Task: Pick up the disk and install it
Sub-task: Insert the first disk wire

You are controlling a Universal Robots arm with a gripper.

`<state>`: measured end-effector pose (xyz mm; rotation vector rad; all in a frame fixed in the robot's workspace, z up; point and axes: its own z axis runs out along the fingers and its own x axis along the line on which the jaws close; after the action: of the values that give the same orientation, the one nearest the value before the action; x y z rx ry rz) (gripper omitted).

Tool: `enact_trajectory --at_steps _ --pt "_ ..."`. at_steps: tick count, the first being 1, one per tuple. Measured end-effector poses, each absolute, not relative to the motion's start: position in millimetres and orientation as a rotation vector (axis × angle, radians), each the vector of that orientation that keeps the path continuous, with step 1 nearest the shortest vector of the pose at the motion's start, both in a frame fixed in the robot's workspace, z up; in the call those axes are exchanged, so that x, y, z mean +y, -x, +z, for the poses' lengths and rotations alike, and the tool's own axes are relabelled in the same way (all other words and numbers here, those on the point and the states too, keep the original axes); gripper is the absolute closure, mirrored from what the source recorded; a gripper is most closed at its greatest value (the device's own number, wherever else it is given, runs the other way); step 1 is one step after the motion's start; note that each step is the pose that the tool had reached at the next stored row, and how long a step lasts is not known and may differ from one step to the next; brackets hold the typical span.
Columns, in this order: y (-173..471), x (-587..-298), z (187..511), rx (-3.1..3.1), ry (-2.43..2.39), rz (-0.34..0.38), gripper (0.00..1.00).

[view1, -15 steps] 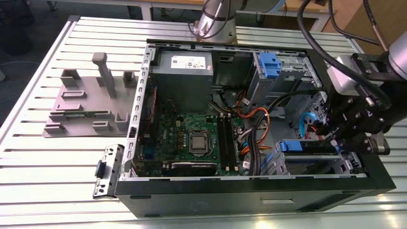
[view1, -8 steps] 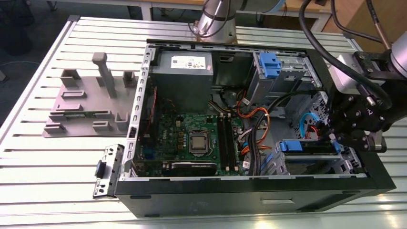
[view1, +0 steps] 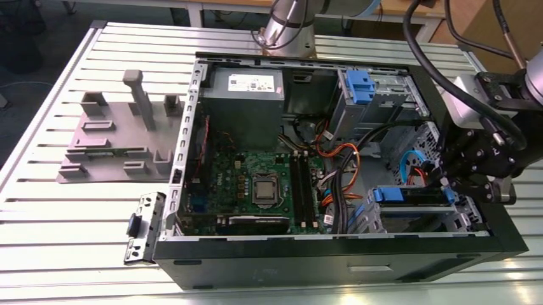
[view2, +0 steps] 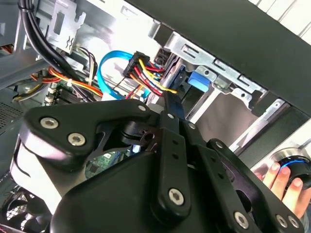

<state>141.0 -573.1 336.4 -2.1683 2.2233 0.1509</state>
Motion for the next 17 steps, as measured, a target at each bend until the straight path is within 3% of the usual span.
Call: enact_trajectory --at_steps 17 --pt "-147.0 -574.5 338.1 2.226 2.171 0.159 0.9"
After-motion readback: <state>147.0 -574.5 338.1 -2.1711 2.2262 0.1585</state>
